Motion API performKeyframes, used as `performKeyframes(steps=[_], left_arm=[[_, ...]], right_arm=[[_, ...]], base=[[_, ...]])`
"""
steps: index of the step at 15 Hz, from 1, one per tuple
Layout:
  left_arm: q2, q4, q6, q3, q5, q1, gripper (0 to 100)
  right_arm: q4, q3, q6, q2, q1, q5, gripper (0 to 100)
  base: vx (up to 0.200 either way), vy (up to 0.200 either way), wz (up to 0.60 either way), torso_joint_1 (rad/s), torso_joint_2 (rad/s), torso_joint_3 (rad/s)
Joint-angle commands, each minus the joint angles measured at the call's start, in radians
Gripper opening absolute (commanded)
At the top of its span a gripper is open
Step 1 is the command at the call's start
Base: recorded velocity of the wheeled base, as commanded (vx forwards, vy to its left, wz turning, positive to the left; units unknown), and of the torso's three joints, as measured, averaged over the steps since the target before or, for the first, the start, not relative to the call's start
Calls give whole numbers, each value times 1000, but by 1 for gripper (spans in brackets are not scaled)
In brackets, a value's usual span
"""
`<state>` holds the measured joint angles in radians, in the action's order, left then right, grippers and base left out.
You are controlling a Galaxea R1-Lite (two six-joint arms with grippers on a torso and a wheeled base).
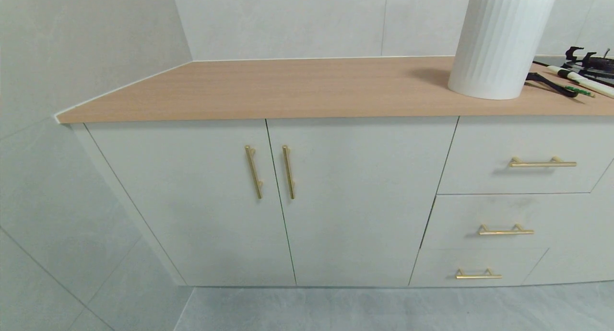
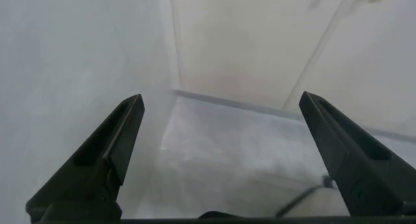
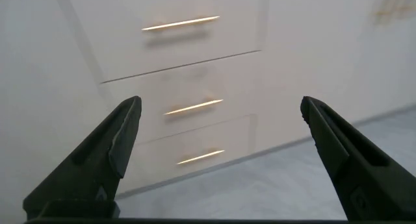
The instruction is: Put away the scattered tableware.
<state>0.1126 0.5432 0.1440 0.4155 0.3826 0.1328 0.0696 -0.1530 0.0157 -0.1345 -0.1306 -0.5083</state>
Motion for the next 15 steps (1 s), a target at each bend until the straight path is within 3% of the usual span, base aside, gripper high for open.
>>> performKeyframes(steps=[1, 3, 4, 5, 6, 7, 9, 11, 13, 15], left_arm=[[-59, 0, -6, -52, 22, -117, 100], [-111, -22, -44, -144, 32, -140, 100], [-113, -66, -37, -176, 32, -140, 100], [-113, -195, -47, -235, -27, -140, 100], [-113, -319, -93, -294, -126, -140, 100], [-113, -404, -143, -330, -186, -140, 100], [-113, -477, -198, -365, -278, -140, 100], [-113, -485, -184, -371, -355, -140, 100], [-113, -540, -196, -416, -366, -140, 100], [-113, -537, -189, -414, -366, -140, 100]], right_arm=[[-4, 49, -25, 105, 131, 7, 100], [16, 105, -77, 134, 135, 37, 100], [41, 127, -76, 134, 135, 39, 100], [44, 153, -69, 134, 135, 79, 100], [-1, 153, -40, 134, 135, 159, 100], [-19, 153, -34, 133, 135, 200, 100], [-19, 153, -43, 133, 132, 229, 100], [-17, 153, -51, 125, 129, 324, 100], [-16, 151, -91, 125, 128, 410, 100], [-27, 151, -69, 134, 129, 582, 100]], base=[[0, 0, 0, 0, 0, 0], [0, 0, 0, 0, 0, 0], [0, 0, 0, 0, 0, 0], [0, 0, 0, 0, 0, 0], [0, 0, 0, 0, 0, 0], [0, 0, 0, 0, 0, 0], [0, 0, 0, 0, 0, 0], [0, 0, 0, 0, 0, 0], [0, 0, 0, 0, 0, 0], [0, 0, 0, 0, 0, 0]])
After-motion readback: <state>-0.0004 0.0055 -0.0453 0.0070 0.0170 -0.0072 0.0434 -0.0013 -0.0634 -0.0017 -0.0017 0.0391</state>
